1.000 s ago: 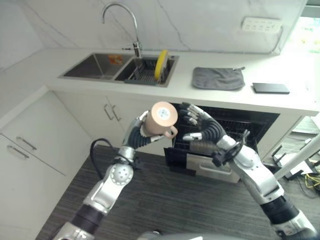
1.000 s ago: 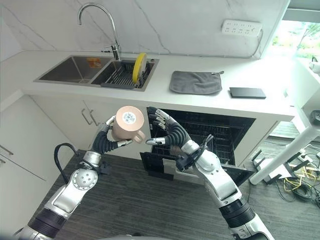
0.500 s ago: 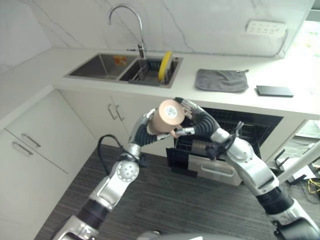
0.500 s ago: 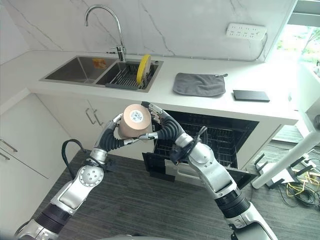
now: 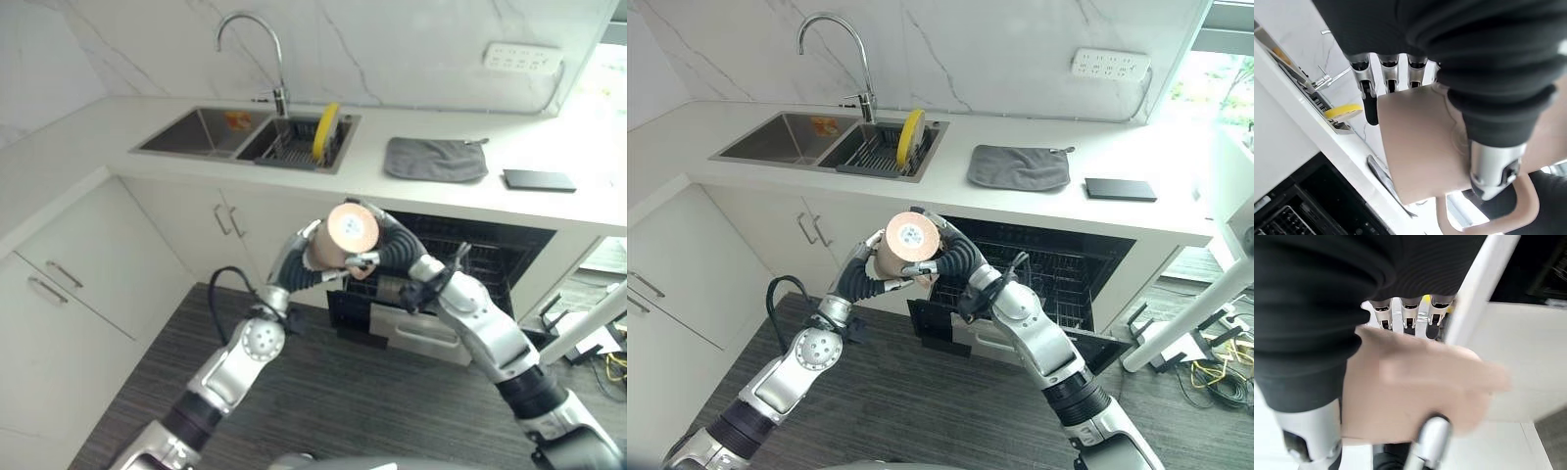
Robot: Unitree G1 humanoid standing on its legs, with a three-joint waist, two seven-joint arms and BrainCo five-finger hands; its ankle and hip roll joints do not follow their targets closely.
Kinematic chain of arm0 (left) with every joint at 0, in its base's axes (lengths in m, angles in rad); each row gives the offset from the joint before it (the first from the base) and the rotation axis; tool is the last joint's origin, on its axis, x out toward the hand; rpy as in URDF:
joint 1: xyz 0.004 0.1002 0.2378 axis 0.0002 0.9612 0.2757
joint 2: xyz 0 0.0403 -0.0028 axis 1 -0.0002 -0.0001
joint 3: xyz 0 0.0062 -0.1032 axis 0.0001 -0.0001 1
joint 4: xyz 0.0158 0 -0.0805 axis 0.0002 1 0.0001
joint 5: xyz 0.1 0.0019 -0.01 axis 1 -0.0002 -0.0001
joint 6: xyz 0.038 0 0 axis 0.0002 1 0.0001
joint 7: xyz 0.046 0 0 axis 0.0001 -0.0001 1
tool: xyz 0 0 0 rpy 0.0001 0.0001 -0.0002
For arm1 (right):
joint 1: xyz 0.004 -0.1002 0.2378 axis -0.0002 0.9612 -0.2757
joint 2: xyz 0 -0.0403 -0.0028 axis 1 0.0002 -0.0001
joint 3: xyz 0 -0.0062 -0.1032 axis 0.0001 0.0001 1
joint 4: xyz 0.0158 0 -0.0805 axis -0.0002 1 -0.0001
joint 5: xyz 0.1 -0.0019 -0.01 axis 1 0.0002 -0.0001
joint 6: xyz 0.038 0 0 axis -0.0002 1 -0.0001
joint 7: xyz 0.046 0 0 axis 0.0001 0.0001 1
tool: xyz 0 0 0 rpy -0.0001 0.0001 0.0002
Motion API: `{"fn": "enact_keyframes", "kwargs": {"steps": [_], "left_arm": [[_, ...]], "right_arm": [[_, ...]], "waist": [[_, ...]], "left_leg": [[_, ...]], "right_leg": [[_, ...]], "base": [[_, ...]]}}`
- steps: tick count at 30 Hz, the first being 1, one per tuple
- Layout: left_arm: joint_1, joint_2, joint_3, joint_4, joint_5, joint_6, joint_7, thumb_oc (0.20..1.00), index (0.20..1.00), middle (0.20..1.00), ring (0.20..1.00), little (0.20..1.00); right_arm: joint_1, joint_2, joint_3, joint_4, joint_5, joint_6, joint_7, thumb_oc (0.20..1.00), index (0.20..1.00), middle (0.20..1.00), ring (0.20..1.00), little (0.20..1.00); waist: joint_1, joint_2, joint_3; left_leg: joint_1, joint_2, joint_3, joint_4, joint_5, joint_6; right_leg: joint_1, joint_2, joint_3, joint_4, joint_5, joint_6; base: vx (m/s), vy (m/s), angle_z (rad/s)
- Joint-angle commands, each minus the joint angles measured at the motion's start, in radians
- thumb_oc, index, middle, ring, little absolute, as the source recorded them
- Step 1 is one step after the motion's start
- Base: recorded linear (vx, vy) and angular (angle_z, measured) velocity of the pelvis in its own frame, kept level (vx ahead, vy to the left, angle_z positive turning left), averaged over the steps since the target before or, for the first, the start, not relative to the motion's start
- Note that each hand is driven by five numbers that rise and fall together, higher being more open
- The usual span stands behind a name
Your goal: Place the dishes in the dishwasher.
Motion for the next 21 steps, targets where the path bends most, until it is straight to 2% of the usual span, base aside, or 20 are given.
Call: {"fn": "enact_keyframes", "kwargs": {"steps": [1,9,21], "left_arm": [[-0.128,0.009,-0.023,0.001,-0.066,-0.038,0.038,0.2,0.2,0.2,0.2,0.2],[-0.142,-0.057,-0.064,0.025,-0.253,-0.03,0.025,0.2,0.2,0.2,0.2,0.2],[-0.15,-0.086,-0.097,0.026,-0.233,0.007,0.034,0.2,0.2,0.2,0.2,0.2]], "right_arm": [[-0.078,0.048,-0.008,0.001,0.082,-0.023,-0.034,1.0,1.0,1.0,1.0,1.0],[-0.089,0.086,0.004,0.021,0.063,-0.014,-0.076,1.0,1.0,1.0,1.0,1.0],[-0.085,0.094,0.013,0.018,0.011,-0.03,-0.112,1.0,1.0,1.0,1.0,1.0]], "waist": [[0.013,-0.032,-0.034],[0.006,-0.03,-0.034],[0.0,-0.031,-0.04]], "left_leg": [[0.028,0.006,-0.017,0.128,-0.126,0.004],[0.033,0.0,-0.018,0.135,-0.132,0.008],[0.043,-0.012,-0.027,0.142,-0.142,0.015]], "right_leg": [[-0.038,-0.014,0.062,0.063,-0.013,-0.045],[-0.03,-0.013,0.064,0.061,-0.012,-0.049],[-0.019,-0.012,0.078,0.056,-0.013,-0.051]], "base": [[0.0,0.0,0.0],[0.01,0.007,0.04],[0.01,-0.001,0.02]]}}
